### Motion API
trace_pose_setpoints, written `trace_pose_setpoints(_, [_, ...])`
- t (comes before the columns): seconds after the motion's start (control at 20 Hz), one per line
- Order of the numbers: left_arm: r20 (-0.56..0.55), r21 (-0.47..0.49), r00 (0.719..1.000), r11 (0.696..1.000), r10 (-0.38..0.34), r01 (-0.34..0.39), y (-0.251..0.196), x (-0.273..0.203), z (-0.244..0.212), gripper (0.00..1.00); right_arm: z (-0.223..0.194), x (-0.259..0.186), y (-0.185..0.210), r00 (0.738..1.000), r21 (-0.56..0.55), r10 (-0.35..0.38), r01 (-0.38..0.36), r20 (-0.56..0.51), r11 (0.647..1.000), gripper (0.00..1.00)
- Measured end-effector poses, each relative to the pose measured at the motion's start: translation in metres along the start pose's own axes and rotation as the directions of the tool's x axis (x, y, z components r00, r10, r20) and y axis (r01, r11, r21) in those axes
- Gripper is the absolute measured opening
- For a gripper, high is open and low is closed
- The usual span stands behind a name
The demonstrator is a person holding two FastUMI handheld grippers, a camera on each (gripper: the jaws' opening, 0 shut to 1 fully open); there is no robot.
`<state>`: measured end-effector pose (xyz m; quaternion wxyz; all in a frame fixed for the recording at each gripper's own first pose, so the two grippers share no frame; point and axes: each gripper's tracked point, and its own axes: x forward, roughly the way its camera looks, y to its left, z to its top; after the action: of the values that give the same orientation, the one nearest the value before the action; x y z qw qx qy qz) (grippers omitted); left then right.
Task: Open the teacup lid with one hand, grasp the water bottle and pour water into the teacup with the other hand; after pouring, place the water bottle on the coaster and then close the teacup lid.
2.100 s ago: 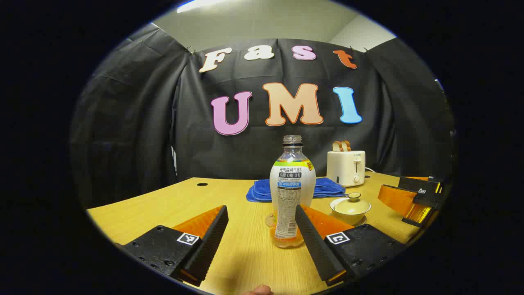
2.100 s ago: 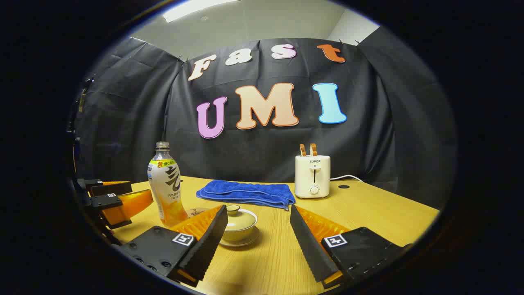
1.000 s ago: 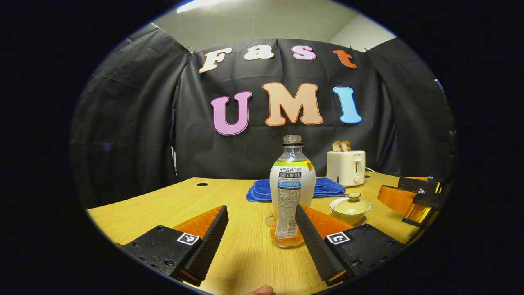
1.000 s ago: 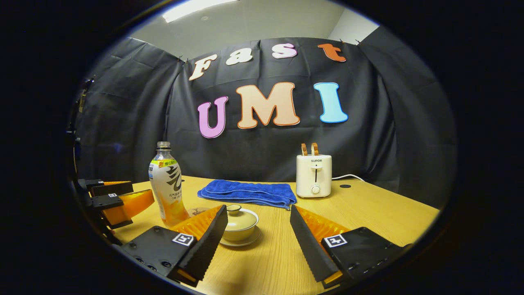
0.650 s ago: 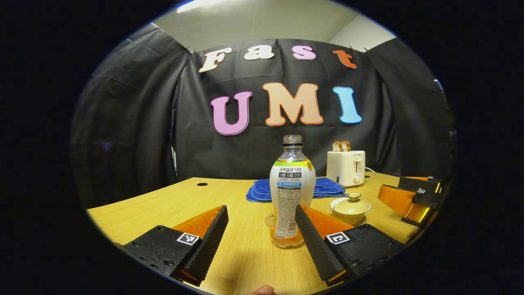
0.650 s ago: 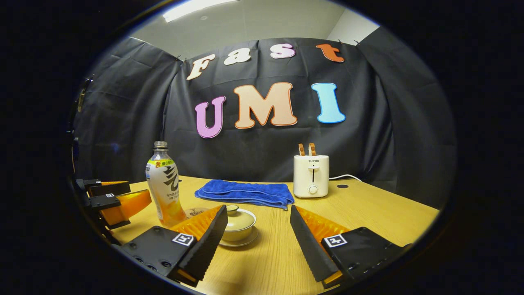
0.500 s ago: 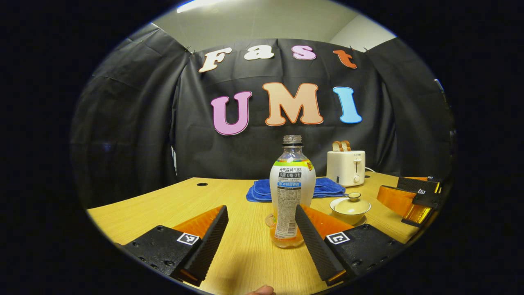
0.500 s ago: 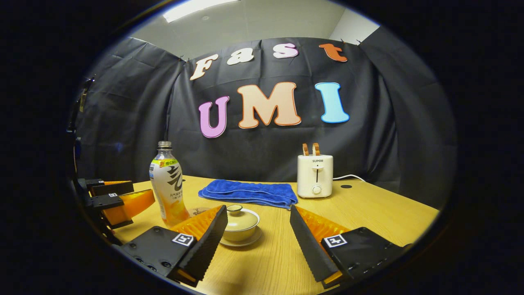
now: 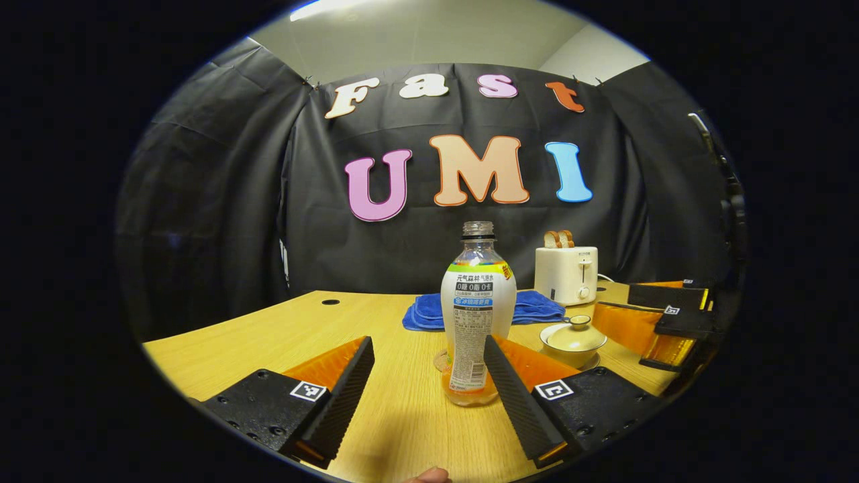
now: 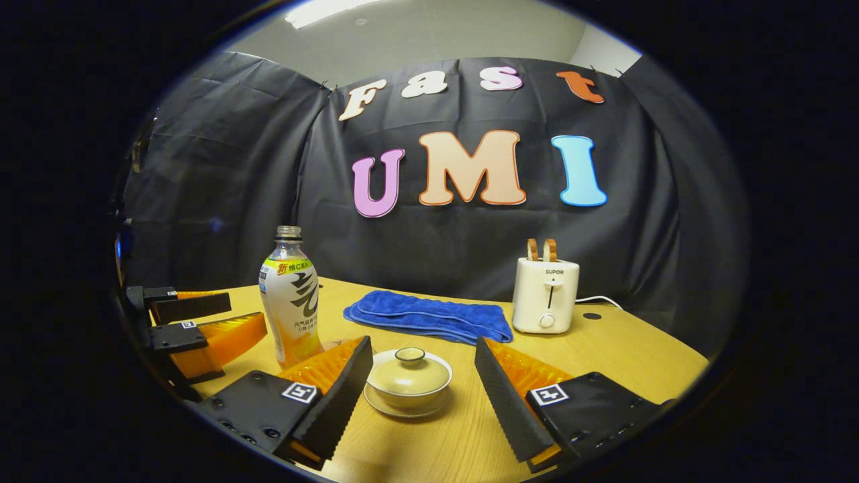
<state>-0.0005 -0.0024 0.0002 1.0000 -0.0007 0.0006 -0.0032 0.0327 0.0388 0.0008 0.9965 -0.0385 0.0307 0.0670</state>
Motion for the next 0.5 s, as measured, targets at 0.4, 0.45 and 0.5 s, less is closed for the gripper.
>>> trace_pose_setpoints(0.4, [0.000,-0.001,1.000,1.000,-0.007,0.007,-0.001,0.000,0.000,0.96,-0.012,0.034,0.007,0.996,-0.024,0.029,-0.031,-0.086,0.999,0.98])
trace_pose_setpoints(0.45, [0.000,-0.001,1.000,1.000,-0.007,0.007,-0.001,0.000,0.000,0.96,-0.012,0.038,0.007,0.996,-0.028,0.029,-0.031,-0.086,0.999,0.93])
trace_pose_setpoints(0.5, [0.000,-0.001,1.000,1.000,-0.008,0.008,-0.001,0.000,0.000,0.96,-0.014,0.040,0.009,0.995,-0.027,0.032,-0.034,-0.092,0.999,0.98])
